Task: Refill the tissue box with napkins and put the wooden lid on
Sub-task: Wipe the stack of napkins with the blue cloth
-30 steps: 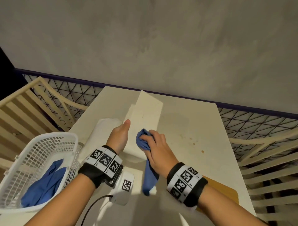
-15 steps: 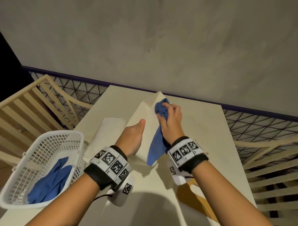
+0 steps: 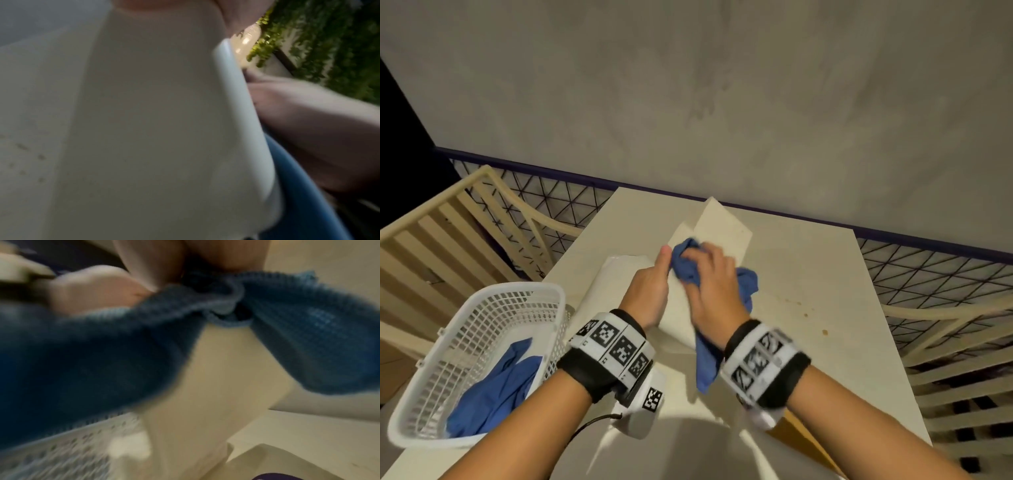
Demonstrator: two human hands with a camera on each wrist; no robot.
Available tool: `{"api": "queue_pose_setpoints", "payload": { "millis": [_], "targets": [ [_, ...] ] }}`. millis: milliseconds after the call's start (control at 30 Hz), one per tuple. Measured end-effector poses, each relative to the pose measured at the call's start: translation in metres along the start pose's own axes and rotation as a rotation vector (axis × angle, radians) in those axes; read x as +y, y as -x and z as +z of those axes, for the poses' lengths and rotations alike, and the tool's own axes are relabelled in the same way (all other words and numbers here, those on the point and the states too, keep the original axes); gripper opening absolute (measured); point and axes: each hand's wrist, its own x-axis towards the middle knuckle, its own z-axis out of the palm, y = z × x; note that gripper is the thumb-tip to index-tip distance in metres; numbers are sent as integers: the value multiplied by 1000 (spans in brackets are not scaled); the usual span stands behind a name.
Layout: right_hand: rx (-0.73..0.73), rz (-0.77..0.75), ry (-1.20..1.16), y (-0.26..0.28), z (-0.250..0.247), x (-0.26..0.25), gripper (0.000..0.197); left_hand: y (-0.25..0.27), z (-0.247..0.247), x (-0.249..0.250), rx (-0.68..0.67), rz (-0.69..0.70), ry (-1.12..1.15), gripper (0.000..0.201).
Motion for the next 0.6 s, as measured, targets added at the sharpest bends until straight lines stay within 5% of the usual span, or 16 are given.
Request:
{"api": "queue_pose_setpoints", "payload": {
  "millis": [100,167,400,533,600],
  "targets": [
    [-80,-122,-16,22,2,-13,39,-1,-1,-2,-46,-76,198,67],
    [-126,-90,-53,10,-1,-6,38,1,0,1,-37,-62,108,63],
    [90,380,-41,-33,-16,36,39,11,-2,-7,-50,191,-144,36],
    [-54,114,-90,-8,-12,14,36,12,-1,-11,-43,328,-327,46],
    [-16,127,-125,-21,-17,21,35,14,-1,-11,-43,382,-392,46]
  ]
}}
